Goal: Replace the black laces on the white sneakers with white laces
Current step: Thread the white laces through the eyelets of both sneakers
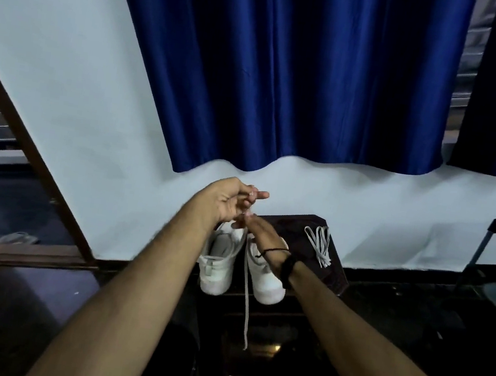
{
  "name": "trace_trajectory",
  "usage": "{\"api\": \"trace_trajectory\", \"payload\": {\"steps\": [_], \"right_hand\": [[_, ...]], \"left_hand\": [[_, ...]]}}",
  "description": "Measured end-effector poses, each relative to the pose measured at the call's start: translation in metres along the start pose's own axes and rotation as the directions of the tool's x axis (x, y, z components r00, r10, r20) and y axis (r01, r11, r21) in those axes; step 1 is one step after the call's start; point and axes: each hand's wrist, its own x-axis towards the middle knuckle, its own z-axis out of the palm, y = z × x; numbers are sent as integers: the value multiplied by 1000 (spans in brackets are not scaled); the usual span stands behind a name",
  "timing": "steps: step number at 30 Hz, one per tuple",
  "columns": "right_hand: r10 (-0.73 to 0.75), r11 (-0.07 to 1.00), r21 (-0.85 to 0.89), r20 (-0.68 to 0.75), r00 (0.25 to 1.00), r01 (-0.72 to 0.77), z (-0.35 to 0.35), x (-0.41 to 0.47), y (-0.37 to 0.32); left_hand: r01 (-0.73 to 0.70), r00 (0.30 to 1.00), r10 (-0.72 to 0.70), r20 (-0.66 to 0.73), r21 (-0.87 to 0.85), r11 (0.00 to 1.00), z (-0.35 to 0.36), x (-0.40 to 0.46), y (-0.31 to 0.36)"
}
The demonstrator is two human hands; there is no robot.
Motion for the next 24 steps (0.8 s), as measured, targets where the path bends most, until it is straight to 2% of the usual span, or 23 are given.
{"api": "trace_trajectory", "payload": {"steps": [2, 3, 5, 7, 10, 11, 12, 13, 14, 15, 16, 17, 18, 19, 20, 24], "right_hand": [[-10, 972, 234, 18, 1000, 5, -8, -5, 2], [-8, 955, 296, 2, 1000, 7, -17, -7, 3], [36, 958, 284, -8, 999, -32, -39, -14, 4], [86, 985, 146, 6, 996, -86, -64, -24, 4], [111, 958, -268, 38, 993, -97, -95, -37, 3], [93, 910, -408, 22, 995, -76, -100, -39, 3], [63, 855, -516, 2, 998, -53, -102, -40, 2], [32, 816, -577, -23, 999, -39, -100, -41, -3], [-7, 794, -608, -43, 999, -21, -94, -42, -8], [-57, 775, -632, -61, 997, 5, -87, -41, -13], [-112, 752, -658, -85, 990, 29, -78, -40, -17], [-165, 730, -683, -124, 979, 37, -71, -39, -22], [-208, 718, -695, -172, 963, 31, -67, -37, -24], [-238, 716, -698, -209, 949, 26, -66, -36, -26], [-254, 725, -688, -229, 940, 28, -66, -34, -26], [-278, 734, -679, -260, 925, 29, -80, -27, -12]], "left_hand": [[-35, 998, 34, -58, -24, 999, 1, -1, 0], [-63, 994, 59, -97, -39, 997, -1, 0, 0], [-113, 978, 101, -182, -58, 992, -12, 3, -2], [-150, 945, 124, -302, -65, 987, -27, 10, -9], [-110, 845, 128, -519, 65, 992, -48, 19, -23], [-46, 800, 153, -581, 194, 980, -49, 20, -30], [89, 724, 229, -650, 418, 904, -49, 23, -37], [169, 649, 381, -658, 614, 771, -44, 24, -44], [110, 628, 541, -559, 752, 650, -33, 24, -48], [-62, 686, 613, -392, 808, 586, -19, 21, -50], [-253, 791, 575, -209, 745, 618, -4, 19, -51], [-331, 892, 450, -38, 621, 710, 14, 13, -53], [-322, 943, 315, 106, 526, 787, 26, 6, -55], [-285, 958, 222, 184, 502, 816, 35, 1, -55], [-255, 965, 178, 195, 519, 816, 37, 1, -56], [-246, 968, 158, 196, 612, 752, 19, 11, -64]]}}
